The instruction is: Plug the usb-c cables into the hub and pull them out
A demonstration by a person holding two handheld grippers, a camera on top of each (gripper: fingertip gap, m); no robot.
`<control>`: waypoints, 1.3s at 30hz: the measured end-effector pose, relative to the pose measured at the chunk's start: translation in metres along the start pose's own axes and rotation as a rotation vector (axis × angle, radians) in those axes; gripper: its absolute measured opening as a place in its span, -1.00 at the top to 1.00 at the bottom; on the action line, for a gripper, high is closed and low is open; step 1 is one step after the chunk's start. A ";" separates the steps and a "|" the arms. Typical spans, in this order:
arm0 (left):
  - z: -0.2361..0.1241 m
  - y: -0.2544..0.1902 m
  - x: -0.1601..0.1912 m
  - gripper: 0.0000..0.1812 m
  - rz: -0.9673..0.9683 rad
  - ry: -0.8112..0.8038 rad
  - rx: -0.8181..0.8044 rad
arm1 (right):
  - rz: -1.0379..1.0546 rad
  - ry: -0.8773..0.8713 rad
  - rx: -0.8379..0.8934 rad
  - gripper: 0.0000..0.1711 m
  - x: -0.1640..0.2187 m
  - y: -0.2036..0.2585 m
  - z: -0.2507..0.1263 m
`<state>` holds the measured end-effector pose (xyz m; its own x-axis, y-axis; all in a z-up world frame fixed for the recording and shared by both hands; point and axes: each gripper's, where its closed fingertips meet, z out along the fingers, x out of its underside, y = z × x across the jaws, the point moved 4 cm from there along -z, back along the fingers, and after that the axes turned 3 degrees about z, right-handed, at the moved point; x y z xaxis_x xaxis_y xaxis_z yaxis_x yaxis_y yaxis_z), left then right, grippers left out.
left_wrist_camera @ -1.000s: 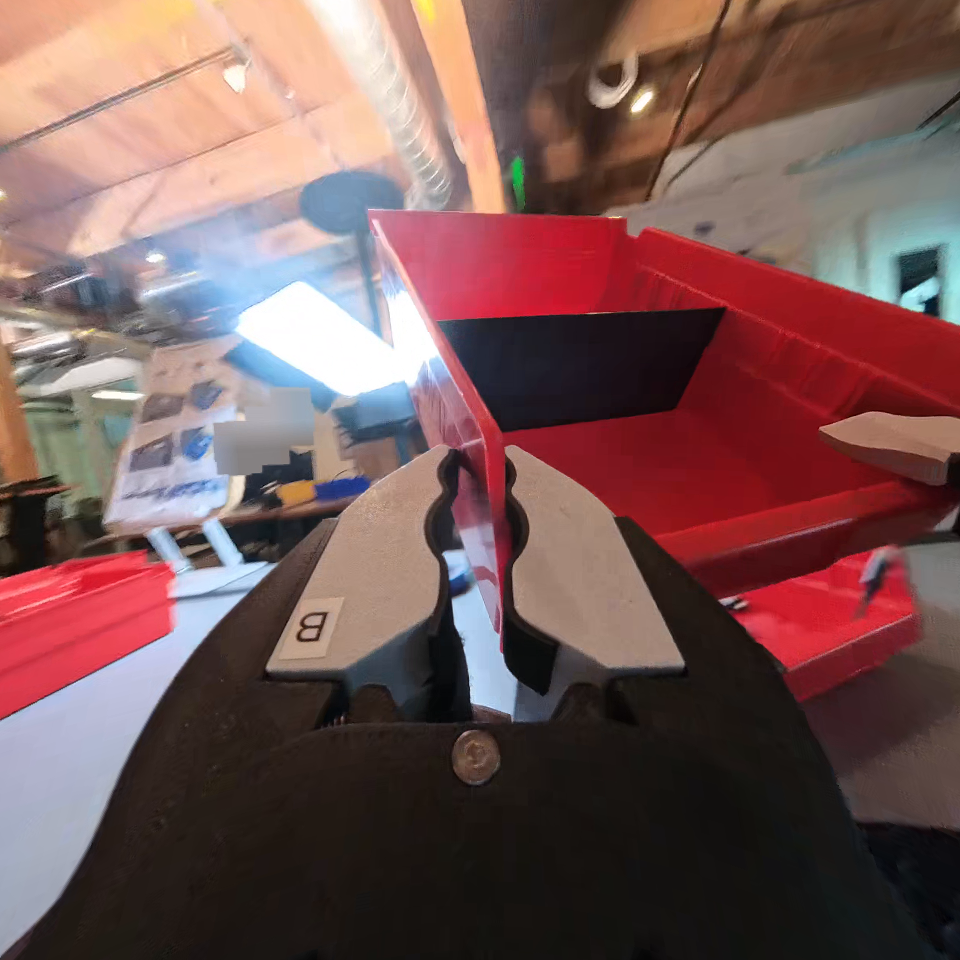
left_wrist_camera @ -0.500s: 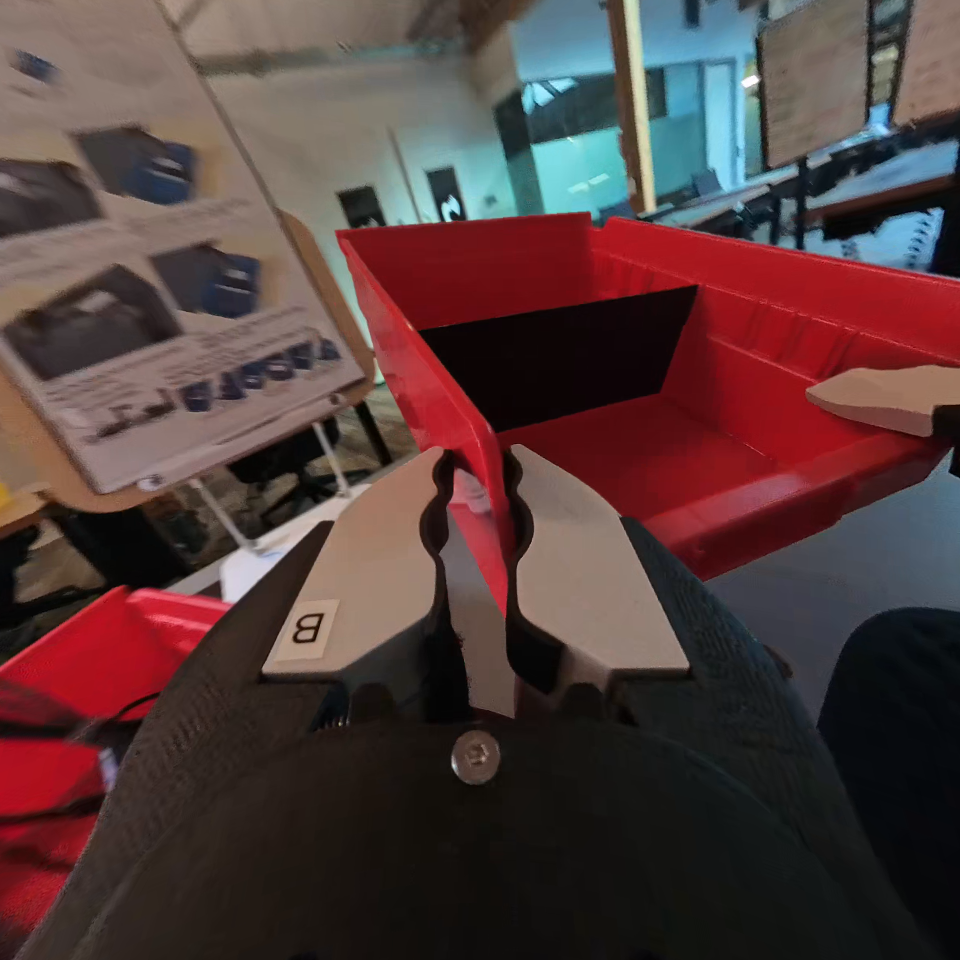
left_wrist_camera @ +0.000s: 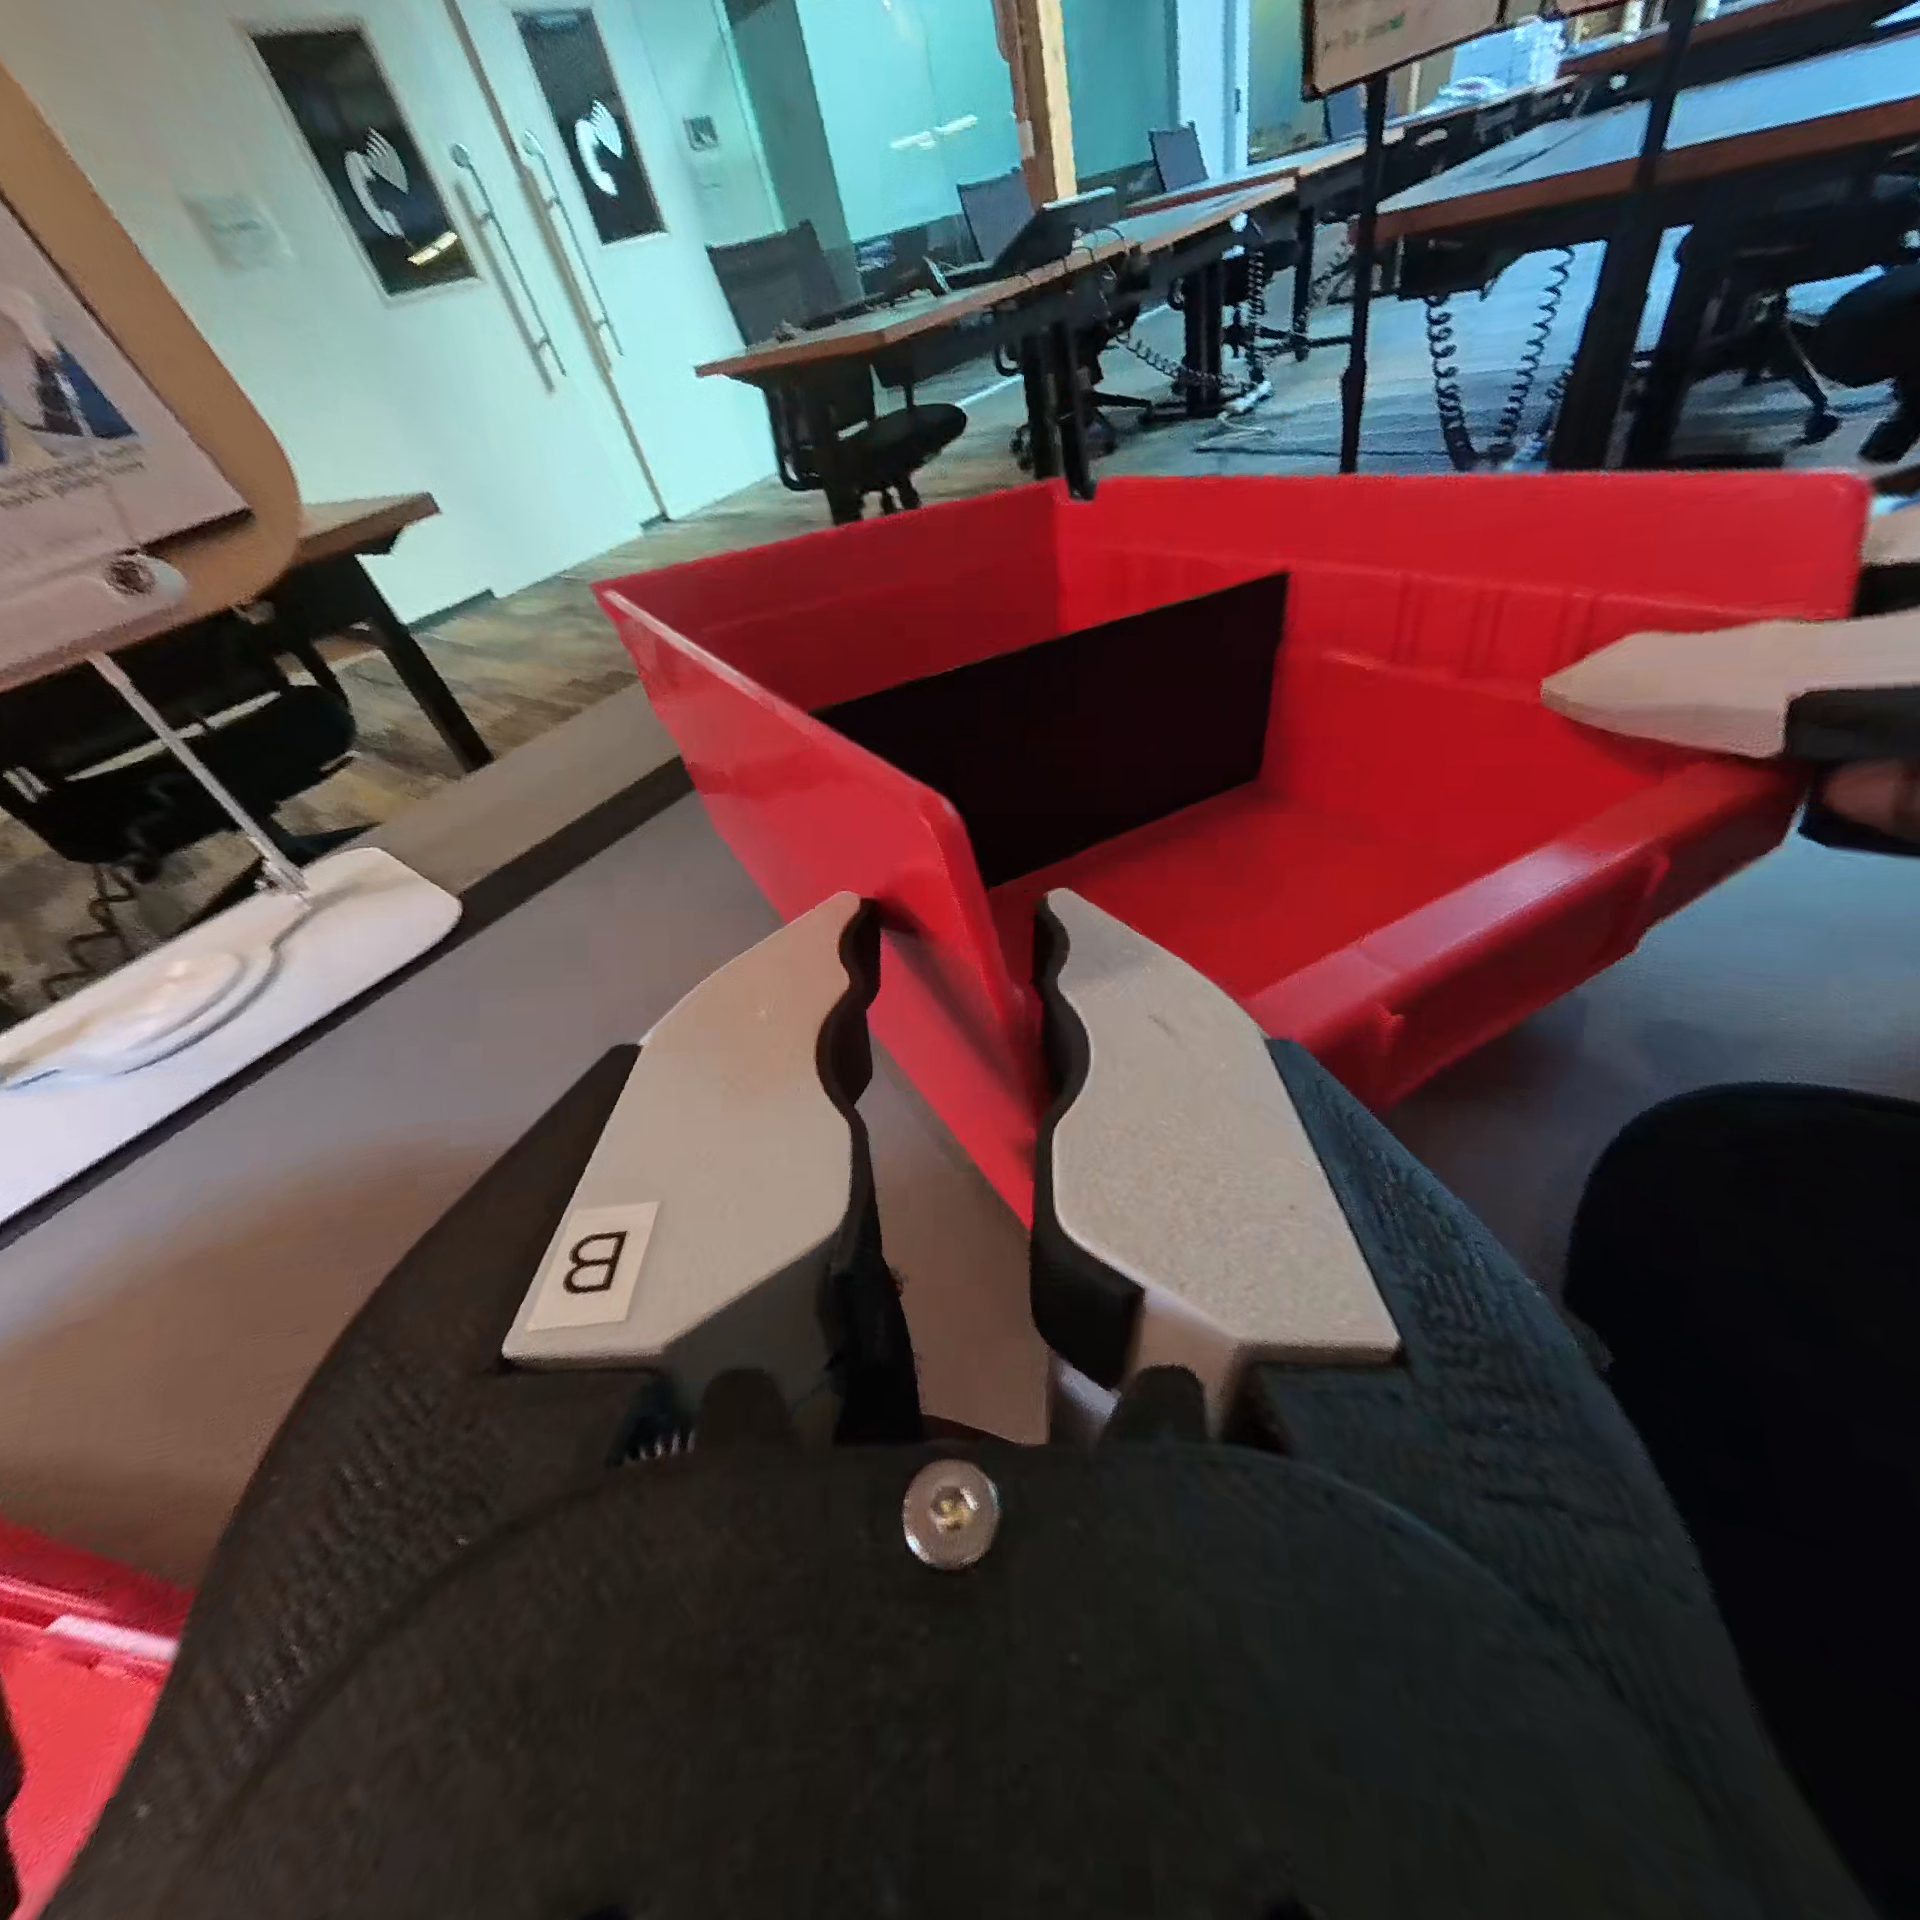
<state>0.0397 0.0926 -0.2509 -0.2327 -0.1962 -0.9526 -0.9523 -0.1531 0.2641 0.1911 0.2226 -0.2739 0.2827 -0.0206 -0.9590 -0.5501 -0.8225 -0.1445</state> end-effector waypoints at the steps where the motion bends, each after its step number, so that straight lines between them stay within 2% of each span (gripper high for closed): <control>1: -0.001 -0.002 0.001 0.63 -0.001 -0.005 0.035 | 0.007 0.001 -0.005 0.85 0.000 -0.001 0.000; 4: -0.009 -0.004 -0.005 0.30 -0.051 -0.004 0.109 | 0.018 -0.027 -0.058 0.80 -0.003 -0.001 -0.001; 5: -0.015 -0.003 -0.011 0.20 -0.059 -0.012 0.117 | 0.038 -0.057 -0.059 0.68 -0.007 -0.004 -0.004; 9: -0.068 0.009 -0.037 0.08 -0.059 -0.072 0.114 | 0.095 -0.284 -0.159 0.13 -0.040 -0.013 -0.027; 11: -0.101 0.019 -0.034 0.08 -0.023 -0.049 0.069 | 0.070 -0.396 -0.261 -0.09 -0.059 -0.007 -0.041; 12: -0.117 0.024 -0.027 0.09 0.011 -0.009 0.043 | 0.029 -0.437 -0.326 -0.13 -0.067 0.002 -0.048; 14: -0.145 0.041 -0.006 0.10 0.078 0.102 -0.042 | -0.121 -0.377 -0.488 0.00 -0.070 0.029 -0.057; 17: -0.169 0.055 0.037 0.14 0.120 0.336 -0.035 | -0.397 -0.066 -0.644 0.02 -0.047 0.068 -0.051; 19: -0.173 0.058 0.059 0.14 0.127 0.451 -0.001 | -0.592 0.090 -0.631 0.02 -0.030 0.082 -0.035; 22: -0.165 0.061 0.084 0.15 0.187 0.584 0.016 | -0.751 0.245 -0.652 0.05 -0.008 0.104 -0.013; 25: -0.157 0.070 0.102 0.48 0.242 0.676 0.010 | -0.906 0.343 -0.587 0.13 0.009 0.109 0.005; 28: -0.155 0.079 0.104 0.66 0.228 0.684 -0.012 | -1.016 0.394 -0.517 0.39 0.017 0.102 0.014; 31: -0.164 0.085 0.103 0.67 0.277 0.681 -0.032 | -1.032 0.424 -0.565 0.59 0.023 0.098 0.011; 33: -0.172 0.088 0.100 0.63 0.347 0.666 -0.064 | -1.042 0.413 -0.569 0.60 0.024 0.095 0.010; 35: -0.180 0.086 0.094 0.49 0.343 0.632 -0.061 | -1.053 0.408 -0.563 0.60 0.024 0.093 0.009; 39: -0.188 0.094 0.084 0.43 0.190 0.582 -0.024 | -1.050 0.400 -0.565 0.58 0.024 0.093 0.009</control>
<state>-0.0317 -0.1201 -0.2774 -0.2459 -0.7178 -0.6514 -0.8982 -0.0839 0.4315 0.1397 0.1511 -0.3125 0.6515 0.7010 -0.2901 0.4690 -0.6728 -0.5722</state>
